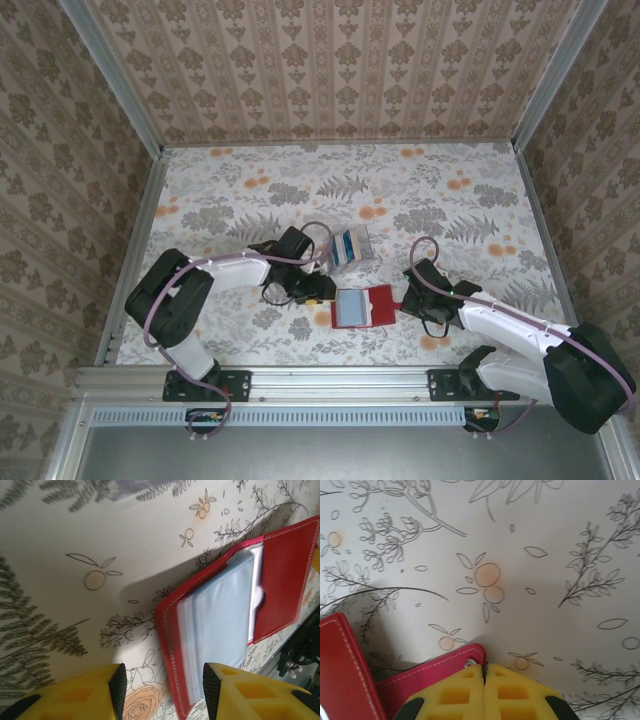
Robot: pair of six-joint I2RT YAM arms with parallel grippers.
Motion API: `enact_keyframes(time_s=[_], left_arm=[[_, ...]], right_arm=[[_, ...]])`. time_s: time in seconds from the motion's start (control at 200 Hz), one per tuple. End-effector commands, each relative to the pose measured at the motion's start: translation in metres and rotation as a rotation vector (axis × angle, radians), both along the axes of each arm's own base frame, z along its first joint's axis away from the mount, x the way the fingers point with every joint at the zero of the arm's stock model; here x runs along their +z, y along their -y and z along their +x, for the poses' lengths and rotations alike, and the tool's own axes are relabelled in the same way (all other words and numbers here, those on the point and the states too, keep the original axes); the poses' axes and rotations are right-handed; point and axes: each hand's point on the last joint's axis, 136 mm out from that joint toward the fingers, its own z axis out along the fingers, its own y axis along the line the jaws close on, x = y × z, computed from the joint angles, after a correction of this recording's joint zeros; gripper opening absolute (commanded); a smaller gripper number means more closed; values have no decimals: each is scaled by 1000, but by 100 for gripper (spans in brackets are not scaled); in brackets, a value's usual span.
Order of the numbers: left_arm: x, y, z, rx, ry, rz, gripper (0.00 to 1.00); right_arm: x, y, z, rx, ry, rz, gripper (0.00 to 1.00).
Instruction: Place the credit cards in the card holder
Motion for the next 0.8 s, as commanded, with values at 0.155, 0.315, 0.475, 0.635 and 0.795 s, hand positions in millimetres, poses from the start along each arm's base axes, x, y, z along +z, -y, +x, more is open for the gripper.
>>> enact_keyframes(time_s=[0.155,0.315,0.475,0.635,0.795], left_arm=[[-8,20,-3,-15,-15,-13,30],[4,31,1,-20,-7,-70,11],[11,36,2,-11,-24,-119,6],[17,34,0,-5,-32,-143,0],[25,35,0,8,-41,-175,0]], right_arm=[[3,6,4,21,6,-49,0],[2,3,6,39,-4,-51,0],[-1,-5,7,69,-17,-22,0],[15,-2,9,111,4,-58,46],[45,6,6,163,65,-67,54]])
